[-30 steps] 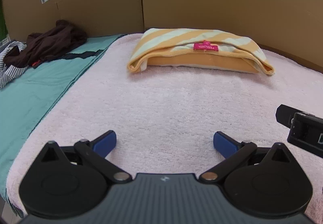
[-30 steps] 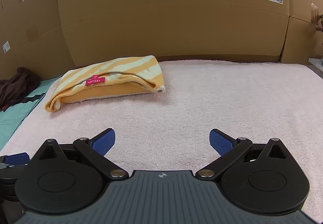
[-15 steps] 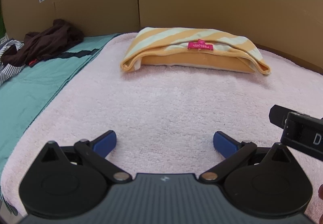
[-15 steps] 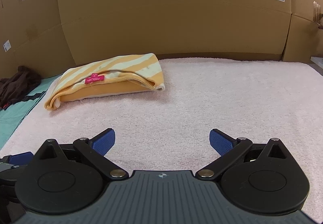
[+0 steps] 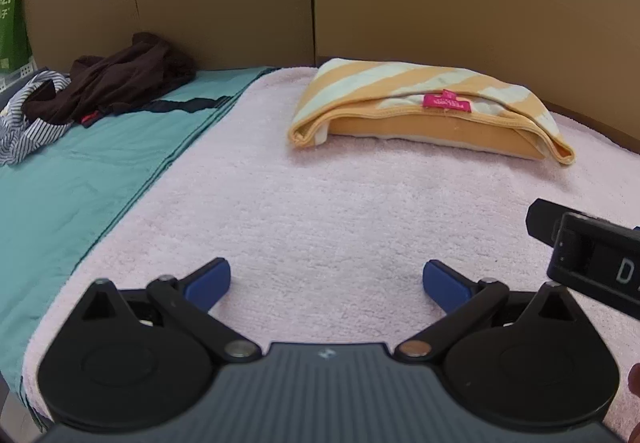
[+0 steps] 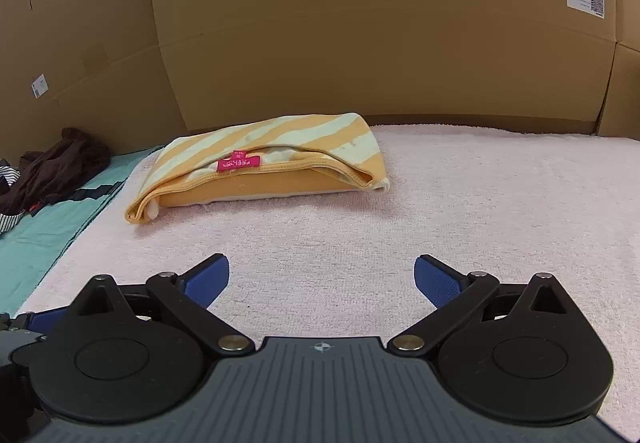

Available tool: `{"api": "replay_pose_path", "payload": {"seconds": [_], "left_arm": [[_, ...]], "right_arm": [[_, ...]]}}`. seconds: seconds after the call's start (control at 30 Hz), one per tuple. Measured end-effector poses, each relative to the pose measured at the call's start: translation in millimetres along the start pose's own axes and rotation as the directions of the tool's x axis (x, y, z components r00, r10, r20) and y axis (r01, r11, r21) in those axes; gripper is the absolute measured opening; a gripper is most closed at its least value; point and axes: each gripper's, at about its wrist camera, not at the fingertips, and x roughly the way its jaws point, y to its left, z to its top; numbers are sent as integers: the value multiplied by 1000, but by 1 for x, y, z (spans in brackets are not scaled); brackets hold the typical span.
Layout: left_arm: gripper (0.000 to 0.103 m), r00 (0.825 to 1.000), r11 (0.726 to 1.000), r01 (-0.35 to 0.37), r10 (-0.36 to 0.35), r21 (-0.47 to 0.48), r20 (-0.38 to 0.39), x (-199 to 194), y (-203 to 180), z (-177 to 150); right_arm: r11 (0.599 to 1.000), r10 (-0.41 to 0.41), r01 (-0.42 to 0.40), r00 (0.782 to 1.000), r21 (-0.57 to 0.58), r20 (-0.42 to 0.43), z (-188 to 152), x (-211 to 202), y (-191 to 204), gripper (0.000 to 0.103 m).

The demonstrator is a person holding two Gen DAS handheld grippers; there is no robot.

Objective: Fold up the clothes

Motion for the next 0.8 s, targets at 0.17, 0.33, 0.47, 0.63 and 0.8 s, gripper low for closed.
{"api": "replay_pose_path", "payload": {"seconds": [0.17,0.33,0.47,0.63,0.8], "left_arm": [[103,1000,1000,-3,3,-7,1,1,4,0],[103,1000,1000,-3,3,-8,0,2,6,0],[103,1000,1000,-4,4,-11,-2,3,7,1],[103,1000,1000,-5,5,-12,-1,3,9,0],[103,1000,1000,8,-8,-13,-4,4,9,0]], "right_arm": [[1000,0,0,1000,-5,-6,1,4,5,101],[1000,16,-16,1000,-8,-8,1,6,9,101],[999,31,-31,999,-24,-7,0,7,13,99],[999,33,-33,999,-28,-14,-1,10,16,98],[1000,22,-22,1000,-8,-19,-2,12,13,98]]}}
